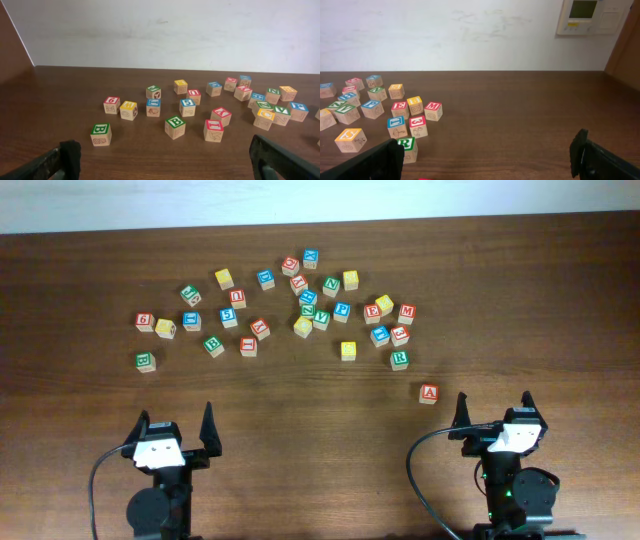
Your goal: Spell out RSS
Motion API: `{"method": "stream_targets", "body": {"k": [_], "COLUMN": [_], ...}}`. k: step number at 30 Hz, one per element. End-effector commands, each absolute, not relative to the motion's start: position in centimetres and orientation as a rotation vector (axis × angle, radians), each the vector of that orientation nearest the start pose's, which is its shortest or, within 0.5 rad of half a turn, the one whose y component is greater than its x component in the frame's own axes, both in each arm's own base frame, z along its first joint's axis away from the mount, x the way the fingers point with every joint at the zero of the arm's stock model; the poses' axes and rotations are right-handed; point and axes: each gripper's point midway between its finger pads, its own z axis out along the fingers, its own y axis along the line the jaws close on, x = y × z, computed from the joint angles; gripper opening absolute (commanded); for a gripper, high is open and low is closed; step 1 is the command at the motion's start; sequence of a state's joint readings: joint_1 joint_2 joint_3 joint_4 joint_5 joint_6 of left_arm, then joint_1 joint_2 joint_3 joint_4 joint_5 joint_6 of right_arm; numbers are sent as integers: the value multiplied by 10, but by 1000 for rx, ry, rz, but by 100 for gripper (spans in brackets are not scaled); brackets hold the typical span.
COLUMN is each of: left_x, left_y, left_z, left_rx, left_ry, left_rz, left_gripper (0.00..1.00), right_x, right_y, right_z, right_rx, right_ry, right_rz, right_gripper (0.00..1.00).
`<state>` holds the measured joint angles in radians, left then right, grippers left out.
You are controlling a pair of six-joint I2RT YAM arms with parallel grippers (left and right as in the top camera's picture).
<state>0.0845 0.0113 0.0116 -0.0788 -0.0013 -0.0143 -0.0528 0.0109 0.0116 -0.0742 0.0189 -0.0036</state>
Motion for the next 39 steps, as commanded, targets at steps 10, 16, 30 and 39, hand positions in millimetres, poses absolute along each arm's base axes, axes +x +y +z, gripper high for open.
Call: {"method": "stream_targets", "body": {"k": [10,16,30,39], "left_x": [245,246,227,225], "left_y": [21,-6,-72,-85], "left_z": [156,161,289,335], "left_rx": [-69,54,280,347], "left_ry": [1650,1630,1534,1600], "left_rz": [72,-58,-458,-536], "left_gripper": [99,99,99,99], "right_x": [245,245,245,245], "right_y": [-18,-18,-18,-18], "right_z": [156,156,156,156], "right_rx": [67,67,67,67], "right_ry": [1648,1648,1648,1648], "right_rz": [-65,-65,-65,-65], "right_gripper": [98,98,98,98]}}
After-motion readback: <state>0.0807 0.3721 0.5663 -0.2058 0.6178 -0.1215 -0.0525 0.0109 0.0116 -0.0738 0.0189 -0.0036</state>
